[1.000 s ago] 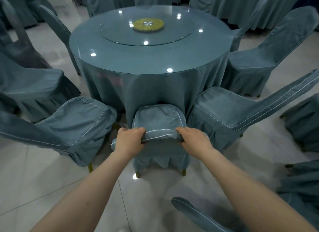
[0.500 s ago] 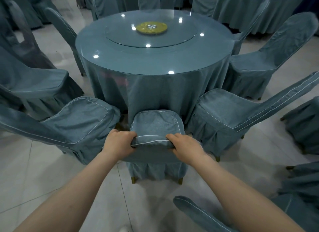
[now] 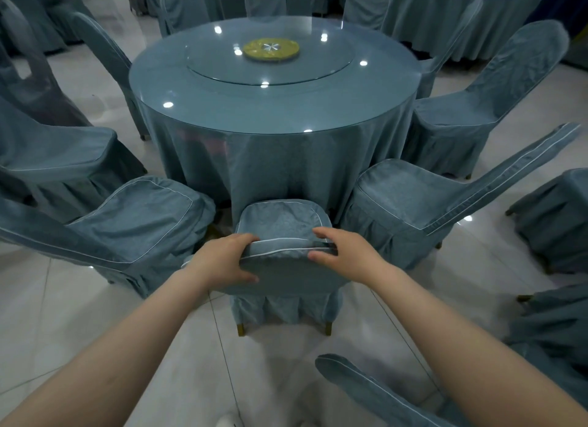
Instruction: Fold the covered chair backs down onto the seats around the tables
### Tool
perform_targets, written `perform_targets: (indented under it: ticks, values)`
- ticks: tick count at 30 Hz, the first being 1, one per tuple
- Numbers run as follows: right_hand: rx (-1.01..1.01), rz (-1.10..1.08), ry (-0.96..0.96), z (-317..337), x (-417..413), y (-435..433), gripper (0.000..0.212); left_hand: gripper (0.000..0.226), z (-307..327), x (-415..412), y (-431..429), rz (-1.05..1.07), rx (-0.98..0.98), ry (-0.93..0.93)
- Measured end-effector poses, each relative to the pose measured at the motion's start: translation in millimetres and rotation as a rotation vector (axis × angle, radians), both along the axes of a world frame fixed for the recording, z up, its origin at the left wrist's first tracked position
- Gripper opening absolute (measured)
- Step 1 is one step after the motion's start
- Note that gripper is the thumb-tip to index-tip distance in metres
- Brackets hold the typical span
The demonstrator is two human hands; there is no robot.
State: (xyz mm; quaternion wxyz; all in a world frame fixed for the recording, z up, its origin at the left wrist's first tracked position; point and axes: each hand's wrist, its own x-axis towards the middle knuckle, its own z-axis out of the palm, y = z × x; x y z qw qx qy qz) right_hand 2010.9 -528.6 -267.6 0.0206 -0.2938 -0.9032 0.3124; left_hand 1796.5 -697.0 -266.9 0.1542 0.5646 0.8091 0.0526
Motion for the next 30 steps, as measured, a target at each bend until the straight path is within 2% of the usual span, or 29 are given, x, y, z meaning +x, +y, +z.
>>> perform_targets:
  ticks: [3,7,12,24,30]
  values:
    - [-0.035,-0.083,0.05,2,11,10,0.049,0.076,1,12,11,0.006,0.057,-0.085]
    - [-0.01,-0.141,0.005,1,22,26,0.039,0.069,7,25,34,0.064,0.141,-0.146]
    - [0.031,-0.166,-0.052,3,34,50,0.038,0.06,14,27,75,0.038,0.145,-0.145]
    - [0.072,-0.258,-0.123,28,-3,168,0.043,0.071,21,-26,211,0.046,0.131,-0.183]
    - [0.026,-0.332,-0.052,39,-19,208,0.042,0.074,28,-48,246,0.047,0.099,-0.171]
